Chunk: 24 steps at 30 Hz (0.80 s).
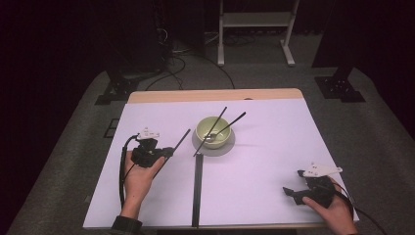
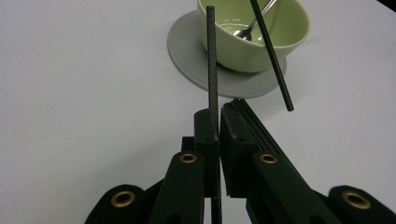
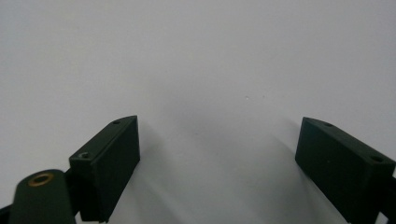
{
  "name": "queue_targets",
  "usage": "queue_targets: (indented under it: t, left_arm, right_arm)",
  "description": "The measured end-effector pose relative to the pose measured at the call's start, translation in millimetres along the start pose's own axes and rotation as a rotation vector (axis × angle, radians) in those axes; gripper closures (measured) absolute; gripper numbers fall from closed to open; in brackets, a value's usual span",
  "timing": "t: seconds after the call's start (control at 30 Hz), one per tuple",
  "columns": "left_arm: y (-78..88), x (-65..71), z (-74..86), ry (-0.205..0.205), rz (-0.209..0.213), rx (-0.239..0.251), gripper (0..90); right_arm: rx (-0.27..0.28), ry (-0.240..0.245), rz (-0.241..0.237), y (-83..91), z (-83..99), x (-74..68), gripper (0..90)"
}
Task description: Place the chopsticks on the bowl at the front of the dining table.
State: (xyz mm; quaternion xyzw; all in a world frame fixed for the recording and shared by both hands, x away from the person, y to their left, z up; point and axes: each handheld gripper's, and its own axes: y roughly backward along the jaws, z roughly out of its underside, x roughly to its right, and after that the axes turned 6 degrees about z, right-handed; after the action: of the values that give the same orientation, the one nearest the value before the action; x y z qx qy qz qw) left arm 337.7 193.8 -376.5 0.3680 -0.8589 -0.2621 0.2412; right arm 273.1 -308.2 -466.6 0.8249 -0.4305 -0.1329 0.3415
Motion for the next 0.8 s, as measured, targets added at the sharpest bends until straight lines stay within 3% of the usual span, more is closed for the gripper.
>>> queue_targets:
  t: [0.8]
  left_arm:
    - [-20.7,5.3,-40.5,0.007,0.023,0.019,86.4]
  right_arm:
    - [0.000,0.000,0.000,0.0,0.0,0.0,12.2]
